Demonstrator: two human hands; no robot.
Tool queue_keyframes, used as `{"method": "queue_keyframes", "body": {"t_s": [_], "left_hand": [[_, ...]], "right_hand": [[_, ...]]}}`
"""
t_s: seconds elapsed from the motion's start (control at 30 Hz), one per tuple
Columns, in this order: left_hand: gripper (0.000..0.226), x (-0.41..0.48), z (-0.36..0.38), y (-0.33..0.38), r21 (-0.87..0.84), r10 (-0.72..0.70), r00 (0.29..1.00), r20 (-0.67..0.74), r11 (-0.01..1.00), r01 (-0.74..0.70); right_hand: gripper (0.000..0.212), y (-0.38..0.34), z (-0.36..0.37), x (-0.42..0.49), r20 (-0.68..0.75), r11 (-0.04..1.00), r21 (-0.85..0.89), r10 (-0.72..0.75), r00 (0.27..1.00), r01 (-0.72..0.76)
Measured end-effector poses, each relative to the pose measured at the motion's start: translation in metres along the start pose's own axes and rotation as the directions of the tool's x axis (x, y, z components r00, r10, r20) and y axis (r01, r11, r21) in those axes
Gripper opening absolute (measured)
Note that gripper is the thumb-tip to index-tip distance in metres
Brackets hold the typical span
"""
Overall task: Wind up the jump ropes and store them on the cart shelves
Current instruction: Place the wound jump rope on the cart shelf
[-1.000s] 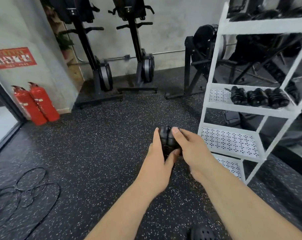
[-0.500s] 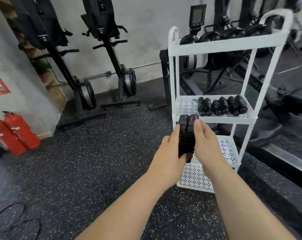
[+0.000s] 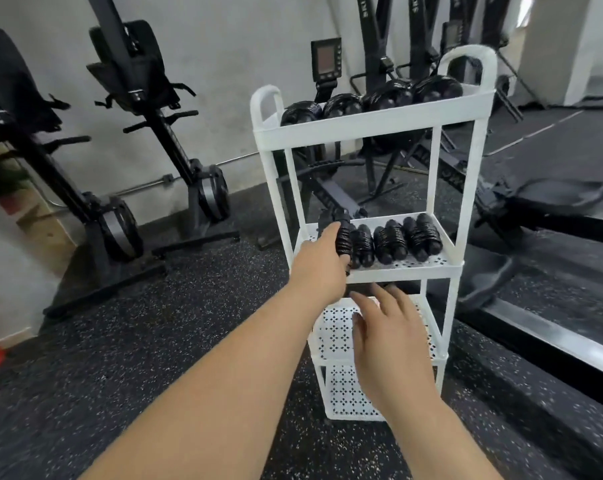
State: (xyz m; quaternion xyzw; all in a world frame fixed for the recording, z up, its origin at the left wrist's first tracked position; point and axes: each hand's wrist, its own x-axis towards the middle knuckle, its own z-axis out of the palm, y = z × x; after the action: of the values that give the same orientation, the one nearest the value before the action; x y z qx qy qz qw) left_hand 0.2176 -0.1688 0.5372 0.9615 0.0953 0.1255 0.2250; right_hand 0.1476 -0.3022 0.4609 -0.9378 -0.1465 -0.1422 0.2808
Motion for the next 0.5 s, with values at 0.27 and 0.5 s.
{"method": "queue_keyframes", "body": {"t_s": [0.27,0.5], "left_hand": [[0.059,0.067,0.032,0.002,0.139,-0.208,0.978,-0.012,0.968,0.208],[0.085,0.071,0.043,-0.02,0.233,-0.205,0.961,0.187,0.959,0.159]], "right_hand": [[0.033,0.001,0.022,0.009,-0.04,0.999,0.016,-0.033,0.999,0.034],[0.034,-0.004,0.024,0.007,-0.011,0.999,0.043,-0.007,1.0,0.007]]}}
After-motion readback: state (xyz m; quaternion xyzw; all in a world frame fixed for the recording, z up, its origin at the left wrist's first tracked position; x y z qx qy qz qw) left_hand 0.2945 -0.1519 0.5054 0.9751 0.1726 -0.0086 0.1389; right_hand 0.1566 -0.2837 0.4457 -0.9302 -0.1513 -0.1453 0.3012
